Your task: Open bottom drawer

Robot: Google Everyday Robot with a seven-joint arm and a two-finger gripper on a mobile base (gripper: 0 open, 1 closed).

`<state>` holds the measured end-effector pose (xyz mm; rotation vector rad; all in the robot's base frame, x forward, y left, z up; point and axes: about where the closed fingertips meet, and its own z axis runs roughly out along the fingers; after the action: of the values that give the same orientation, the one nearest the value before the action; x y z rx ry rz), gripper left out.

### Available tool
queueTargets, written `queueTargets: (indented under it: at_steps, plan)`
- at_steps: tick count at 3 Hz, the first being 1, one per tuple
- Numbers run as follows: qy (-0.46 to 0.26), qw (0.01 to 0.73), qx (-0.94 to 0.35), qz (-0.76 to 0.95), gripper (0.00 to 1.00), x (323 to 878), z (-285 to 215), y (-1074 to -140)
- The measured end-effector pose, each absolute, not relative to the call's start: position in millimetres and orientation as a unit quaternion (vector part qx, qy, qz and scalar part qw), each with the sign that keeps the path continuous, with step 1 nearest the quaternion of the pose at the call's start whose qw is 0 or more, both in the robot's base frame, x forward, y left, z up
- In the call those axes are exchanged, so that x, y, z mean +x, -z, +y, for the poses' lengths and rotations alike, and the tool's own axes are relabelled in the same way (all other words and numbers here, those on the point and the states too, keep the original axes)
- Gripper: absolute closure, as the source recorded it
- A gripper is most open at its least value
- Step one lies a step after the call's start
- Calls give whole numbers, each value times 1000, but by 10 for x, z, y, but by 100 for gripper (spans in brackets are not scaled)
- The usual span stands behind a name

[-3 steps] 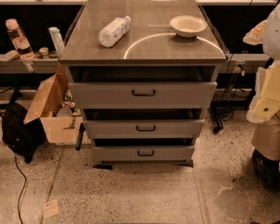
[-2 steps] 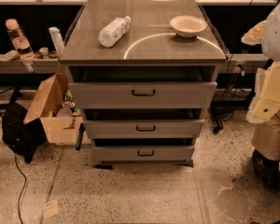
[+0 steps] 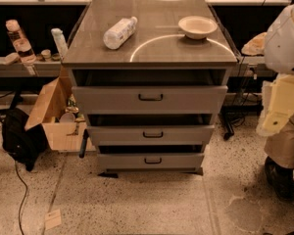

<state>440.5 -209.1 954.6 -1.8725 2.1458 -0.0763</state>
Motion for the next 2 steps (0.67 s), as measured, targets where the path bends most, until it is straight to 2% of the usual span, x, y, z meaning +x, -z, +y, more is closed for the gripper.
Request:
queueTargets:
  at_steps: [2]
  plan:
    - [8,118,-712,692,0,4438,-1944,-9178]
